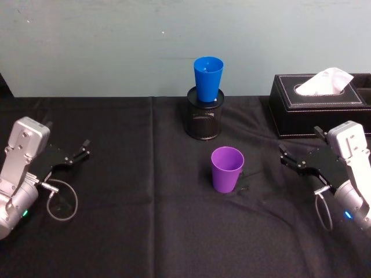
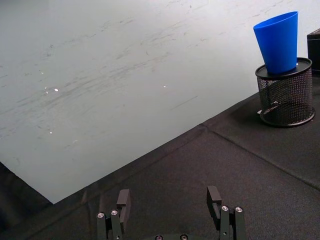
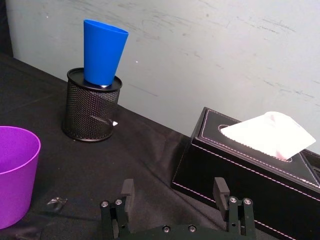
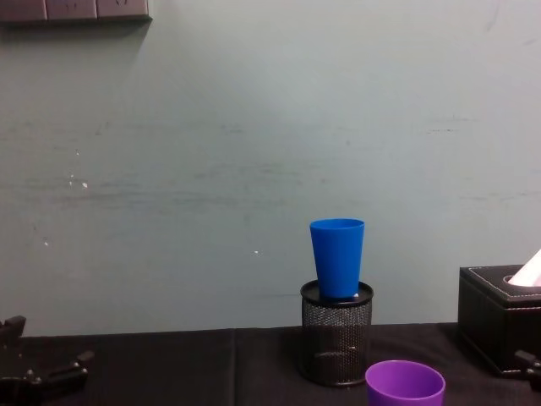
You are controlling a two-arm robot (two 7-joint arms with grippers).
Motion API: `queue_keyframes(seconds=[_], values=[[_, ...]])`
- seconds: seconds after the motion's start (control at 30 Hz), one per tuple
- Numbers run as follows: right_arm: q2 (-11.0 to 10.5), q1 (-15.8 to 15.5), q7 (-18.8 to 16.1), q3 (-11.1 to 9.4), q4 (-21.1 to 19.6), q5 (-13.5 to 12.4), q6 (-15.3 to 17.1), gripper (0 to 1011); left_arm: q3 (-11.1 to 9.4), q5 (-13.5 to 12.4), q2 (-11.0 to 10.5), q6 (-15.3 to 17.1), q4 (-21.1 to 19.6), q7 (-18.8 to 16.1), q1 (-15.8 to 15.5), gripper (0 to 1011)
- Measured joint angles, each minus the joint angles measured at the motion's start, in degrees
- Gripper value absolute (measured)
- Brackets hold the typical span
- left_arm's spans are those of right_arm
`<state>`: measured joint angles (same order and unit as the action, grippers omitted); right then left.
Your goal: Pick up one cup with a gripper and tap it against the other cup.
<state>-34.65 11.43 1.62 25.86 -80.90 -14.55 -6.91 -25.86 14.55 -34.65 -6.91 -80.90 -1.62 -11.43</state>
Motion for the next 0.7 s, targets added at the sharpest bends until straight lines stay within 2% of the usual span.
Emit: queue_keyframes(seconds=[0.7], values=[[0.0,0.0,0.0,0.0,0.0,0.0,0.0,1000,0.0,0.0,0.0,0.0,0.0,0.0,0.0,1000]])
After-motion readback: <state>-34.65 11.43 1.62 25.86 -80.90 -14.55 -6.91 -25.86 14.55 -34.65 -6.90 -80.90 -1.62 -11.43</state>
